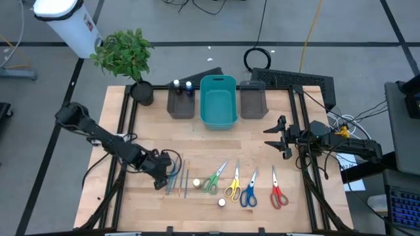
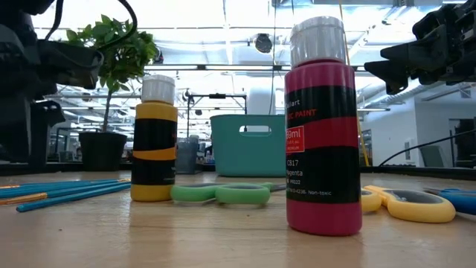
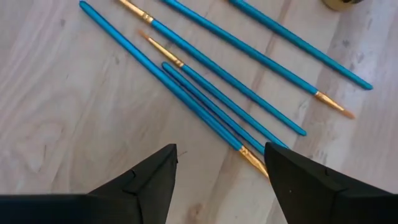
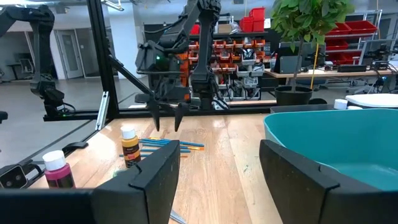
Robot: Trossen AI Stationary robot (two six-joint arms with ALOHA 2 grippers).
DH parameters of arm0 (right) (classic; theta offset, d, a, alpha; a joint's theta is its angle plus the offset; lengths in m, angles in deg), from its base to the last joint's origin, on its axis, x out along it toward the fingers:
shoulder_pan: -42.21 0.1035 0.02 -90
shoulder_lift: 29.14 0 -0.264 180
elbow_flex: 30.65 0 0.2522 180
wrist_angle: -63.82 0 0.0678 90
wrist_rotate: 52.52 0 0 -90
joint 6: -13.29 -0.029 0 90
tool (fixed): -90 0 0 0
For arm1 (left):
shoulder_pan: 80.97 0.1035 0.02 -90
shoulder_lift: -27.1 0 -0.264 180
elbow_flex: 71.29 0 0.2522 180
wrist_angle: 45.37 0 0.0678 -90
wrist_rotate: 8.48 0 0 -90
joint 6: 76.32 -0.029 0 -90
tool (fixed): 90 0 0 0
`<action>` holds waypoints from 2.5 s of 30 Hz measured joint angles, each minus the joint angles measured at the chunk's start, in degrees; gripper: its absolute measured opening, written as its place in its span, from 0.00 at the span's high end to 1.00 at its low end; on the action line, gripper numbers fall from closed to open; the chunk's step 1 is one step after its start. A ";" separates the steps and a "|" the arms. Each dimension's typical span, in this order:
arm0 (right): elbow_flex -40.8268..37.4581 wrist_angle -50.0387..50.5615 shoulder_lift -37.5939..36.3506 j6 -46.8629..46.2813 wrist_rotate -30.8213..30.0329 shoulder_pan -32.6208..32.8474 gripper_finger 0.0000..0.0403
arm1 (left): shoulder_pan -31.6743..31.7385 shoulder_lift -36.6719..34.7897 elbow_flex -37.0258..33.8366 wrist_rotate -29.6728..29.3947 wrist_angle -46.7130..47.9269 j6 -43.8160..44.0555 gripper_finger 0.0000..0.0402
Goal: Pick & Place Paint Supplies
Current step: Put the blue paint brush into the blue bin
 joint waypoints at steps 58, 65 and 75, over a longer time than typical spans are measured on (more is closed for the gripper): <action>0.00 0.00 0.01 0.00 0.00 -0.02 0.47 | 1.27 6.35 1.92 -9.20 -2.99 -26.47 0.44; -0.02 0.00 0.00 0.00 0.00 -0.02 0.47 | 0.87 6.33 1.99 -8.64 -5.71 -31.79 0.57; -0.02 0.00 0.00 0.00 0.00 -0.02 0.47 | 0.98 6.48 1.22 -6.74 -5.78 -32.33 0.98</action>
